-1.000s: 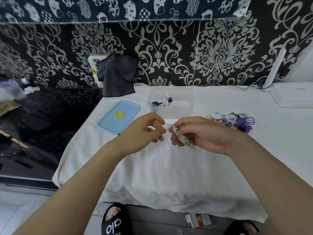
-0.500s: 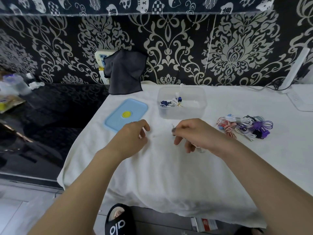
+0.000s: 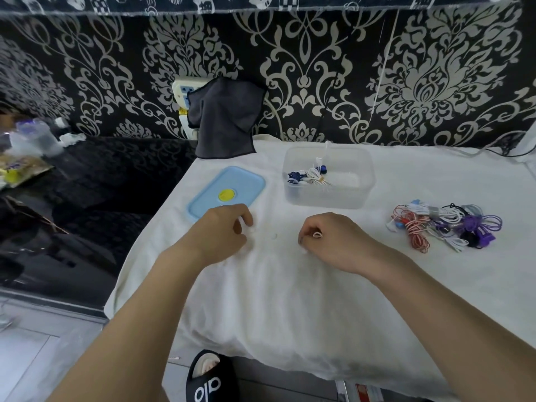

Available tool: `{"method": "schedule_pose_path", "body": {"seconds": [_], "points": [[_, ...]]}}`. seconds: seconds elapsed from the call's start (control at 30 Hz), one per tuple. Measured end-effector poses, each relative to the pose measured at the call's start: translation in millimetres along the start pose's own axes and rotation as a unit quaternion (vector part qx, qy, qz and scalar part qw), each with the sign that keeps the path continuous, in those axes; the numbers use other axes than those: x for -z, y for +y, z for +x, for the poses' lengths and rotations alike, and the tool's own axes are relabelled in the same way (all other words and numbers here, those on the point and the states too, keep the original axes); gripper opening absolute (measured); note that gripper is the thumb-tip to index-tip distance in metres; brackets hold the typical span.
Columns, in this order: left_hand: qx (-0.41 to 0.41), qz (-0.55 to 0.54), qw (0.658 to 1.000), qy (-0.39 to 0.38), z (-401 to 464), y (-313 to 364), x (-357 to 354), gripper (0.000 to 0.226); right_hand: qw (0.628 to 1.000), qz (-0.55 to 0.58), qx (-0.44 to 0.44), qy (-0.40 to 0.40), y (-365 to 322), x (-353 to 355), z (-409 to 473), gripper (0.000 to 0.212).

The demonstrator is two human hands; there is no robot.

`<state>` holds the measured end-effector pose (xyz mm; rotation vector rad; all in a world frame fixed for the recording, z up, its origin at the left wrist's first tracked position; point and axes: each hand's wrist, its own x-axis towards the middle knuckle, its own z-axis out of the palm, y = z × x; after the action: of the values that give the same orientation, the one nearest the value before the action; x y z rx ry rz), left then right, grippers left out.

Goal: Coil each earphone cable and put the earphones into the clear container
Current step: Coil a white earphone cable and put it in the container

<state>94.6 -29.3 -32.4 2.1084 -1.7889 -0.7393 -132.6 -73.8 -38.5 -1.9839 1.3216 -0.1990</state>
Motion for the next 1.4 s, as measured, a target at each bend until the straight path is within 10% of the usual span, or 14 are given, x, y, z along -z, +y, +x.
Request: {"method": "schedule_pose_path", "body": {"seconds": [1.4], "points": [[-0.105, 0.062, 0.992, -0.028, 16, 16, -29, 0.023, 0.992, 0.12, -0.036, -0.01, -16, 16, -1, 0.017]]}}
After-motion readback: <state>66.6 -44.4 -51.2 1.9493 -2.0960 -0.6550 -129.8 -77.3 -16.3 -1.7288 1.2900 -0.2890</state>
